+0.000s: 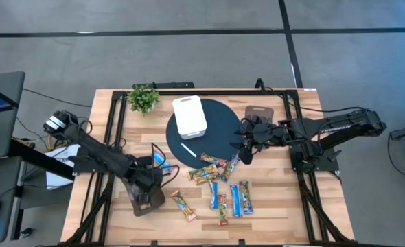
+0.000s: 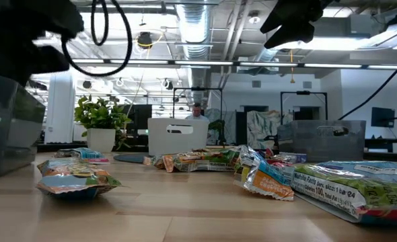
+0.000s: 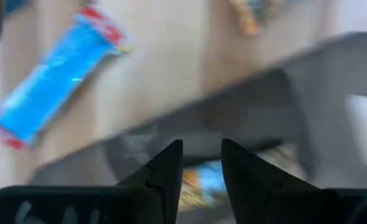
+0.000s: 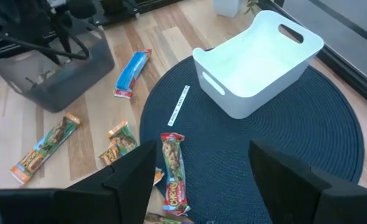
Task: Pick and place Granola Bars by type
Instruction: Put the top right red granola bar into the top black bin
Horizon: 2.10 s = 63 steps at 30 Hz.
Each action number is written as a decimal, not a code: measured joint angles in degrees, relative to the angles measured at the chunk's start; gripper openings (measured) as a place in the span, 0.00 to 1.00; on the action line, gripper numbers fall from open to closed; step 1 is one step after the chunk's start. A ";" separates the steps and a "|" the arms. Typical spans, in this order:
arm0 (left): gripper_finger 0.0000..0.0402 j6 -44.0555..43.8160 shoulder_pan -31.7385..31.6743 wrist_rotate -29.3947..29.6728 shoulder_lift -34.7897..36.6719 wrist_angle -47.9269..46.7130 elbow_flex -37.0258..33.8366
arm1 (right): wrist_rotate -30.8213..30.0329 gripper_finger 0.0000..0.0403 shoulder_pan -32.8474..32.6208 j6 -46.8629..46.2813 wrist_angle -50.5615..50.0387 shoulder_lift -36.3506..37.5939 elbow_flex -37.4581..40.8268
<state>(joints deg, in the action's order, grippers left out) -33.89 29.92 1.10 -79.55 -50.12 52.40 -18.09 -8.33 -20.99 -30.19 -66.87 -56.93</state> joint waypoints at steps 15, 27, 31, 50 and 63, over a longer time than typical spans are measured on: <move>0.25 3.77 -3.89 26.94 5.27 0.41 12.34 | 3.54 0.62 -3.66 -1.14 1.23 -6.83 0.02; 0.25 -4.19 -4.40 36.75 6.92 1.61 12.55 | 6.76 0.62 -1.32 -2.94 8.94 -24.90 0.02; 0.25 -4.26 -4.43 36.92 6.95 1.61 12.55 | 10.22 0.62 -0.15 -3.35 10.71 -28.86 0.04; 0.26 -3.28 -4.43 40.73 6.93 1.60 12.42 | 12.29 0.62 3.18 -5.59 12.30 -37.99 -1.27; 0.26 -3.30 -4.43 40.75 6.93 1.58 12.42 | 12.62 0.42 3.23 -5.99 12.30 -38.86 -2.38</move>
<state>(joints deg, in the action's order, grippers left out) -37.19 25.50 41.85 -72.62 -48.53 64.82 -5.47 -5.10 -26.98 -17.89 -105.73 -59.31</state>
